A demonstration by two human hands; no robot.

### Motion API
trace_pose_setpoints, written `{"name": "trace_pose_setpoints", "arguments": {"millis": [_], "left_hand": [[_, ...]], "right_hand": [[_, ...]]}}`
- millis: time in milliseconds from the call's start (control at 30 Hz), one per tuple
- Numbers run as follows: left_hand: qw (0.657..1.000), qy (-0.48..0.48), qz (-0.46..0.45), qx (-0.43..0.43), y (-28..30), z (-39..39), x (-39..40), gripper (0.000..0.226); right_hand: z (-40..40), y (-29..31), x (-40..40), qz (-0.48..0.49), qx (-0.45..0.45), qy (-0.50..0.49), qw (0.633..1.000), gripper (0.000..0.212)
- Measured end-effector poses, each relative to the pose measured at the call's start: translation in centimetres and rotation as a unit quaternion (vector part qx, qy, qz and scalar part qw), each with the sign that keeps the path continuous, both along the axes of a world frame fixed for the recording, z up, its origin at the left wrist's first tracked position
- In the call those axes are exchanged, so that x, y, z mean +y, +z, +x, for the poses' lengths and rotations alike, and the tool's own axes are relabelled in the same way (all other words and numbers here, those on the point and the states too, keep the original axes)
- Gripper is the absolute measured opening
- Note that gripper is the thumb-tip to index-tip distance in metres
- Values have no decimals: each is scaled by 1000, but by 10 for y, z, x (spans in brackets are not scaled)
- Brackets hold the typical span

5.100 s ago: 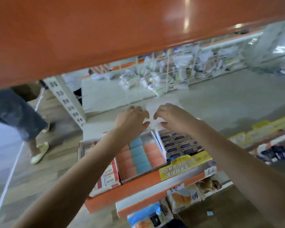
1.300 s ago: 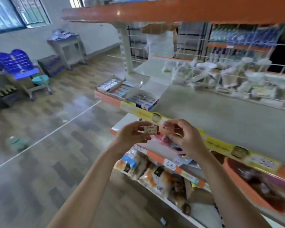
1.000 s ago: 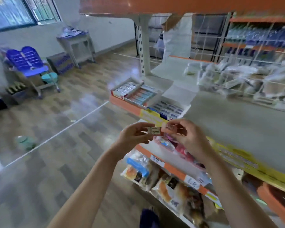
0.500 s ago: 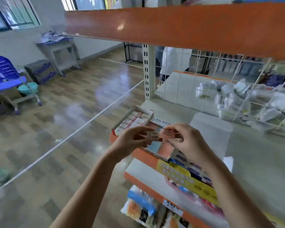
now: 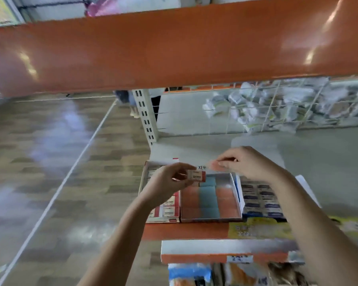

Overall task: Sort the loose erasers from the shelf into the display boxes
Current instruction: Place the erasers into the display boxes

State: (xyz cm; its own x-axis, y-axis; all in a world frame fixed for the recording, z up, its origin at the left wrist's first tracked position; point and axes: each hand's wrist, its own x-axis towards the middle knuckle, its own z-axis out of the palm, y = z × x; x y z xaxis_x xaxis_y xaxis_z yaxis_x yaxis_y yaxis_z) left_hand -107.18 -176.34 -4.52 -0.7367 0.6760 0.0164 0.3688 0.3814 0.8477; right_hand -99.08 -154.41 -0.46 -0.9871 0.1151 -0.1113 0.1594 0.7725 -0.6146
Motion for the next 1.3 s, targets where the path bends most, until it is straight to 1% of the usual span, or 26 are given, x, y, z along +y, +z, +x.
{"name": "trace_pose_setpoints", "arguments": {"millis": [67, 133, 233, 400, 633, 800, 1067, 1167, 1300], "left_hand": [[1000, -12, -9, 6, -3, -3, 2, 33], [999, -29, -17, 10, -5, -5, 4, 33], [999, -36, -7, 1, -8, -7, 7, 32], [999, -18, 26, -12, -5, -7, 12, 32], [999, -1, 29, -17, -1, -1, 20, 35], [999, 7, 36, -30, 0, 0, 22, 34], [998, 15, 48, -40, -4, 2, 19, 35], [998, 15, 49, -35, -2, 4, 16, 33], [998, 14, 55, -28, 2, 6, 12, 33]], "right_hand": [[0, 2, 3, 59, -46, 7, 997, 20], [0, 1, 3, 98, -79, 16, 992, 16], [-2, -5, 1, 135, -102, 26, 985, 15], [-4, -16, -6, 181, -69, 20, 981, 16], [3, -29, -13, 175, -17, -1, 984, 19], [10, -35, -17, 196, 31, -5, 980, 18], [6, -42, -19, 260, 24, 17, 965, 9], [4, -41, -25, 306, 28, 37, 951, 12], [2, -35, -33, 342, 20, 61, 937, 19]]}}
